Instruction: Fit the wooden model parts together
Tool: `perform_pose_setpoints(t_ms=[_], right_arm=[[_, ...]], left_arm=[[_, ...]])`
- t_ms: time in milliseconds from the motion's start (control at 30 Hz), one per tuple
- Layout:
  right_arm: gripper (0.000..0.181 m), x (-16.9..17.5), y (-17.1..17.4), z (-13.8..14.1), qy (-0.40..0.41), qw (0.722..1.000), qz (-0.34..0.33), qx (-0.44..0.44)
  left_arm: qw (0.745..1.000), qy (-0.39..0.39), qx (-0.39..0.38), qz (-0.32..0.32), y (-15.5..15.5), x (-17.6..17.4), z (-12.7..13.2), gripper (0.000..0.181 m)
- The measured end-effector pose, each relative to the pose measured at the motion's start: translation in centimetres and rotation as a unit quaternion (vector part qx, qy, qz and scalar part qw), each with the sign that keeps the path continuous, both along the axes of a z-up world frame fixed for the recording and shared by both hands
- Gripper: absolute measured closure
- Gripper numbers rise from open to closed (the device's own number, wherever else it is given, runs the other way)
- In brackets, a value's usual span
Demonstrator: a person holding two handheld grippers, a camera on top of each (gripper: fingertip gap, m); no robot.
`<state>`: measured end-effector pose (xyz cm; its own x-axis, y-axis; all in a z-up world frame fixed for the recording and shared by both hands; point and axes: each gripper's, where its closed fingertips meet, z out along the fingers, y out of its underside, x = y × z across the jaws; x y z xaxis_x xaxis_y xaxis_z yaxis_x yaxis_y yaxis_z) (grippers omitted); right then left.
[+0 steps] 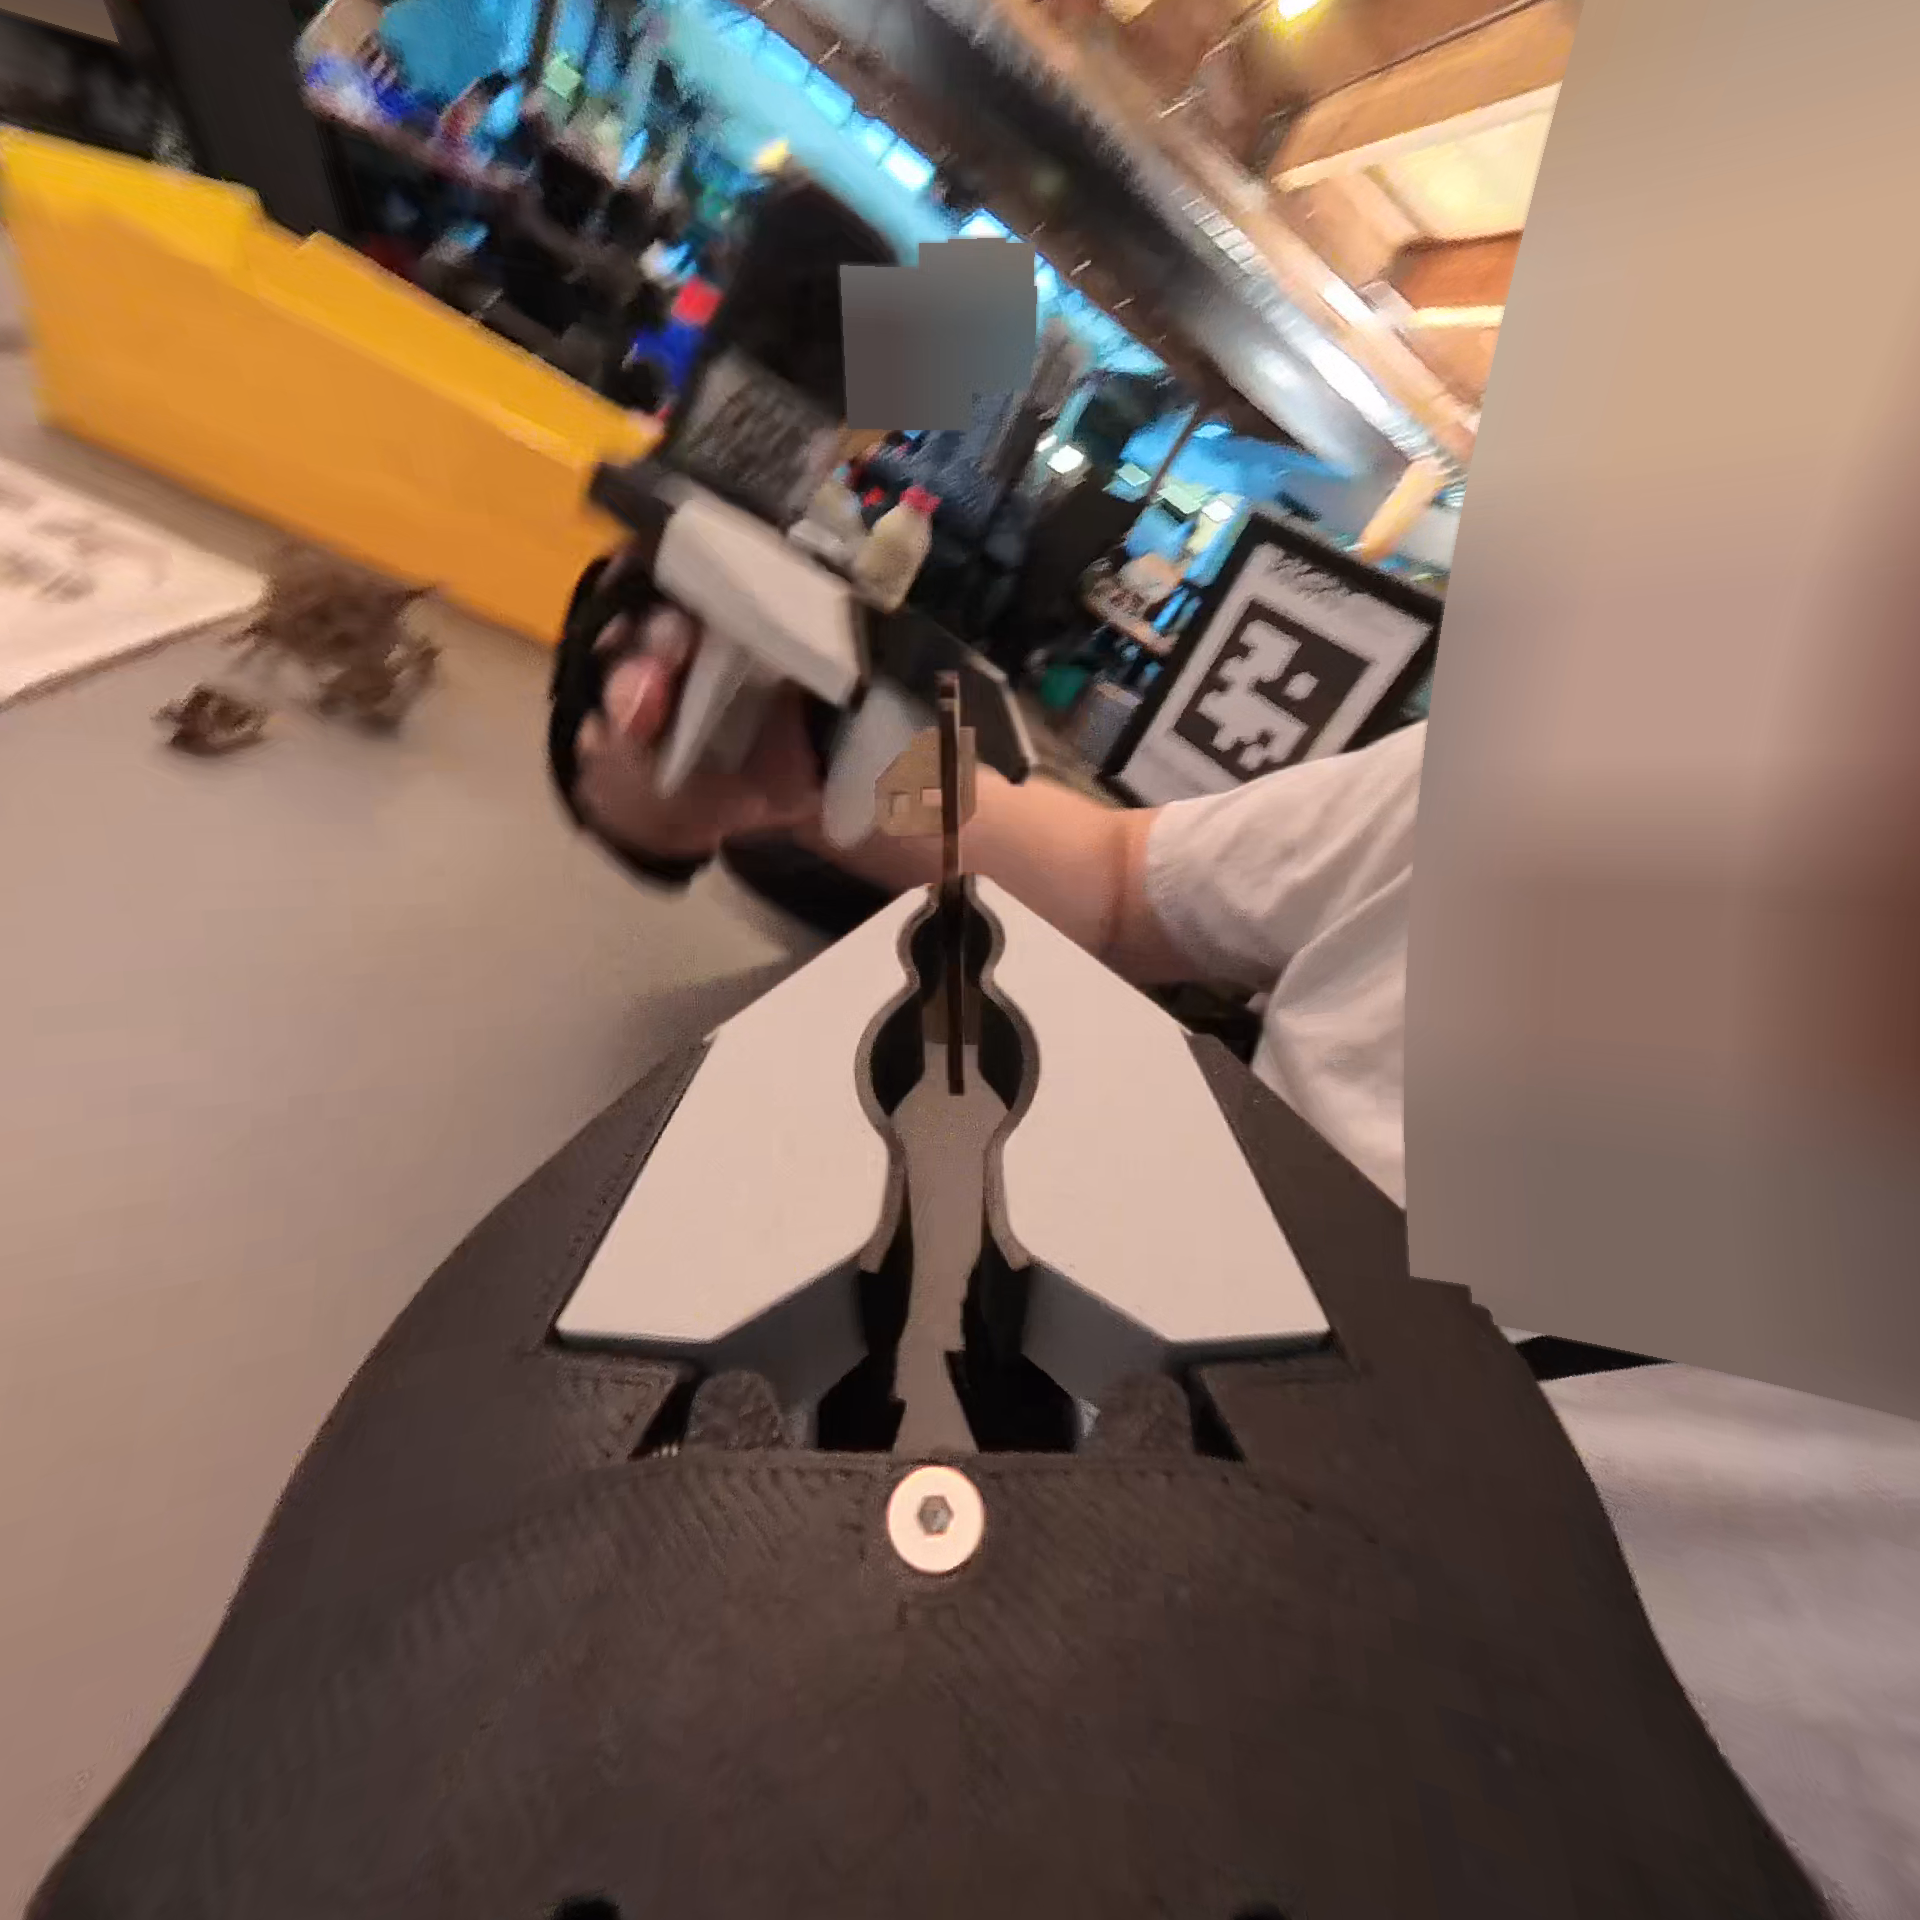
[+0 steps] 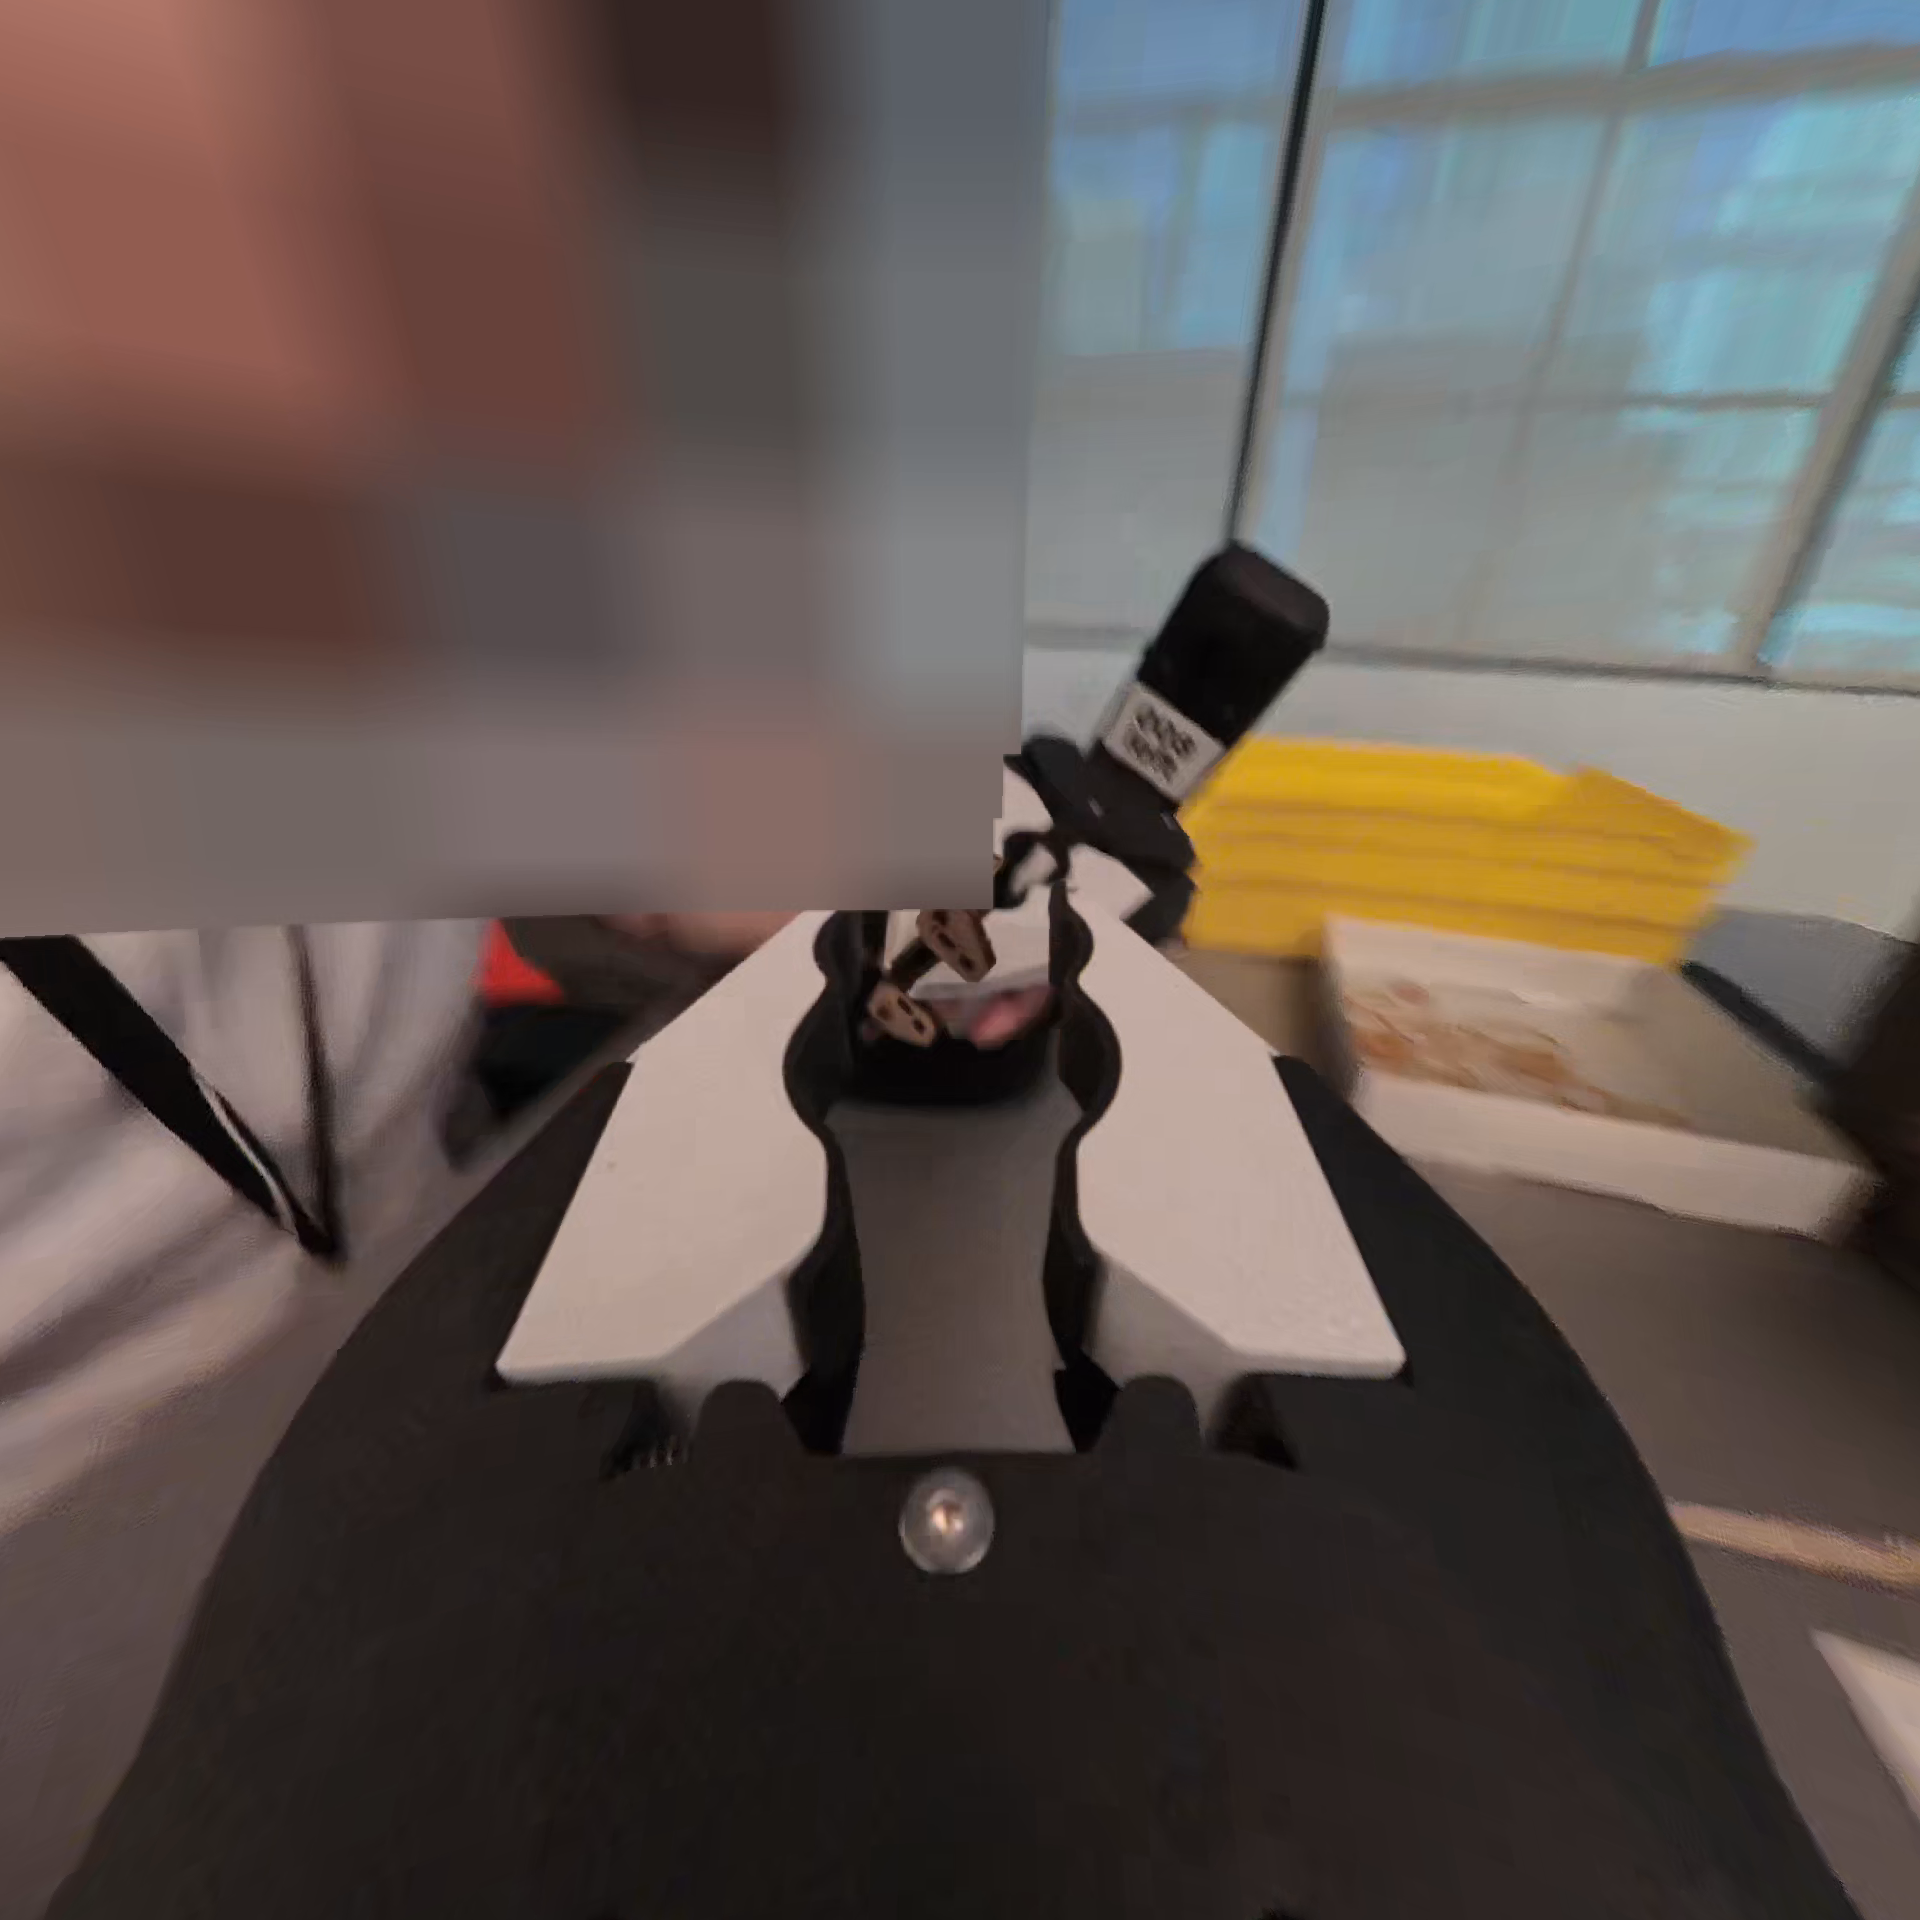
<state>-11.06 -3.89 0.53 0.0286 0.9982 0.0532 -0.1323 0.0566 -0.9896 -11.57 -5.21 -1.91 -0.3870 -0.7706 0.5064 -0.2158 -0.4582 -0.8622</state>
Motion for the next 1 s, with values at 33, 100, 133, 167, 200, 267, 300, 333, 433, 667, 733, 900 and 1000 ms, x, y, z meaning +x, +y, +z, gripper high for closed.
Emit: perform_pose_setpoints(t_ms=[33, 100, 133, 167, 200, 267, 300, 333, 433, 667, 733, 900, 1000], right_arm=[[0.145, 0.5, 0.4, -0.7, -0.057, 0.997, -0.034, 0.033], [0.145, 1.3, 0.6, -1.5, -0.153, 0.979, -0.094, 0.1], [0.145, 1.4, 0.6, -1.9, -0.199, 0.964, -0.118, 0.135], [0.144, 1.5, 0.6, -2.6, -0.251, 0.943, -0.141, 0.165], [0.144, 1.5, 0.7, -3.3, -0.301, 0.92, -0.159, 0.196], [0.148, 1.5, 1.0, -4.8, -0.378, 0.872, -0.185, 0.251], [0.149, 1.2, 0.9, -5.3, -0.395, 0.858, -0.185, 0.273], [0.15, 0.7, 0.7, -5.9, -0.407, 0.851, -0.177, 0.282], [0.148, 0.0, 0.2, -7.8, -0.447, 0.833, -0.152, 0.29], [0.151, -0.4, 0.4, -10.3, -0.49, 0.814, -0.139, 0.28], [0.153, -0.1, 0.7, -10.9, -0.503, 0.809, -0.14, 0.271], [0.164, -0.1, 0.4, -11.9, -0.509, 0.817, -0.122, 0.242], [0.165, -0.1, 0.6, -11.8, -0.502, 0.826, -0.125, 0.223]], left_arm=[[0.999, 0.032, -0.008, -0.001, 0.3, -0.1, -0.9, 0.181], [0.996, 0.079, -0.043, -0.012, 0.6, -0.2, -2.3, 0.181], [0.993, 0.109, -0.053, 0.005, 1.2, 0.0, -3.3, 0.181], [0.988, 0.143, -0.053, 0.017, 1.6, 0.0, -4.7, 0.181], [0.984, 0.172, -0.05, 0.021, 1.8, 0.0, -5.8, 0.181], [0.974, 0.221, -0.053, 0.024, 1.7, -0.1, -7.5, 0.181], [0.97, 0.234, -0.056, 0.015, 1.3, -0.1, -7.9, 0.181], [0.968, 0.245, -0.059, 0.011, 1.0, -0.1, -8.2, 0.181], [0.962, 0.265, -0.07, 0.003, 0.4, -0.2, -8.7, 0.181], [0.956, 0.279, -0.087, -0.017, -0.1, -0.5, -9.4, 0.181], [0.955, 0.282, -0.087, -0.027, -0.5, -0.5, -9.5, 0.181], [0.949, 0.294, -0.105, -0.034, -0.8, -0.5, -10.1, 0.181], [0.95, 0.29, -0.112, -0.037, -0.7, -0.4, -10.0, 0.181]])
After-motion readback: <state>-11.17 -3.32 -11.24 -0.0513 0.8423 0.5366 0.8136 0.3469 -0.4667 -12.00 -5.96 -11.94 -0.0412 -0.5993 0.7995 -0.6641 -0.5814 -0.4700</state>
